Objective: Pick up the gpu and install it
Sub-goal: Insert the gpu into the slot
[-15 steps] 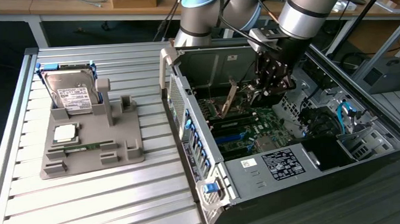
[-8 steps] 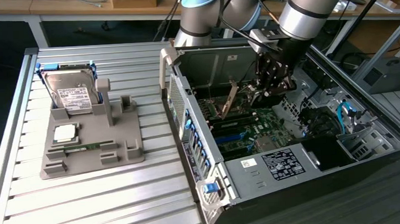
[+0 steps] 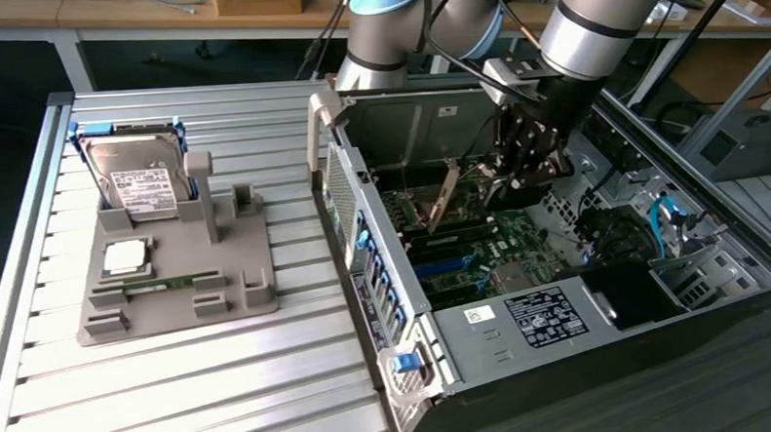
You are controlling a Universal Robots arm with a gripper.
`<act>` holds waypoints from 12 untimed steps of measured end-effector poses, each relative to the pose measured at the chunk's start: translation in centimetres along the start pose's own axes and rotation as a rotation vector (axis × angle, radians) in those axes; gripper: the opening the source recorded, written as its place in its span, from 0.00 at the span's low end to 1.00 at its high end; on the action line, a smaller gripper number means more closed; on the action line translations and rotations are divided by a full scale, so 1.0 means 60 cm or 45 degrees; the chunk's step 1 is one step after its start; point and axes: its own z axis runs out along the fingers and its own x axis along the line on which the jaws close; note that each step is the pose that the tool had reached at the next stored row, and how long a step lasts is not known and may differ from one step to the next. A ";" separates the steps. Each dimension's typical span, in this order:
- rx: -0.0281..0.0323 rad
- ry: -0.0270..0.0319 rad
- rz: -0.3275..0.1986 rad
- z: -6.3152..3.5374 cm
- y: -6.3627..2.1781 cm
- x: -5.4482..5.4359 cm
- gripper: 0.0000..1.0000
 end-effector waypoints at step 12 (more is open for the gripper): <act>0.0000 0.0001 0.000 0.000 0.000 0.008 0.27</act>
